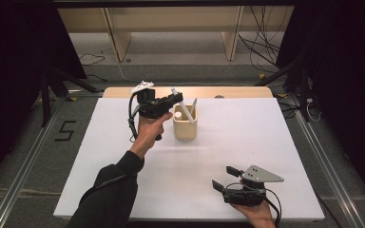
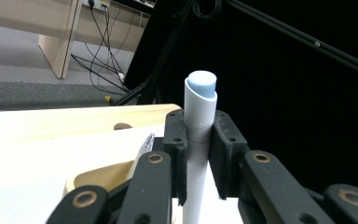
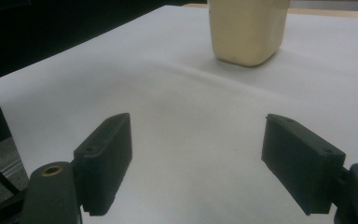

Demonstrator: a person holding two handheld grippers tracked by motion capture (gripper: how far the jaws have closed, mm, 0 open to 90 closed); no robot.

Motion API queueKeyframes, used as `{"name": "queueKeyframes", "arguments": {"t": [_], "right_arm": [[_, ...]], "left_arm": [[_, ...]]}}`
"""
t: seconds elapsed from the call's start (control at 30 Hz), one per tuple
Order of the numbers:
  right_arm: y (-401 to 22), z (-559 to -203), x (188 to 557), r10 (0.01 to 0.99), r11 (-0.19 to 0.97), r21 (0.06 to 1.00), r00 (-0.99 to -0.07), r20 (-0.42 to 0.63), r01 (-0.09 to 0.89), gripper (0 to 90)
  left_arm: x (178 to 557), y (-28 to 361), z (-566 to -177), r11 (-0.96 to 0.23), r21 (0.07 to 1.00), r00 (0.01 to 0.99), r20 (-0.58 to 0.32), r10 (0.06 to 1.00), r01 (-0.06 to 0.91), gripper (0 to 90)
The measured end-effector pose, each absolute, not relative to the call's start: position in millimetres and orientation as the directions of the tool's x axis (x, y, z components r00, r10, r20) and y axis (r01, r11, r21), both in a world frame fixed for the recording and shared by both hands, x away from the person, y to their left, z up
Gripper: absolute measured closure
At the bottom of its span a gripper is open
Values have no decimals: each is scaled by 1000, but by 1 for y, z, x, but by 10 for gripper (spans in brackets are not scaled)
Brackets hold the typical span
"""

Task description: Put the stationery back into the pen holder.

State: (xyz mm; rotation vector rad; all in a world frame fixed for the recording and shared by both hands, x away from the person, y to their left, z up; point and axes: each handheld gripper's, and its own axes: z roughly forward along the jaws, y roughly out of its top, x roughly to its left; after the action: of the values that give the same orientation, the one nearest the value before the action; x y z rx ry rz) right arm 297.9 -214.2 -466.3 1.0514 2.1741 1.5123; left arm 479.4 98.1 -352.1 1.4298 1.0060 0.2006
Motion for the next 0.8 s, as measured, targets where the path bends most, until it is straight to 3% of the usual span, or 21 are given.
{"name": "queueKeyframes", "arguments": {"t": [0.8], "right_arm": [[-213, -466, 297, 696, 187, 899, -699, 163, 396, 249]], "left_arm": [[499, 101, -345, 178, 894, 557, -401, 728, 411, 778]]}}
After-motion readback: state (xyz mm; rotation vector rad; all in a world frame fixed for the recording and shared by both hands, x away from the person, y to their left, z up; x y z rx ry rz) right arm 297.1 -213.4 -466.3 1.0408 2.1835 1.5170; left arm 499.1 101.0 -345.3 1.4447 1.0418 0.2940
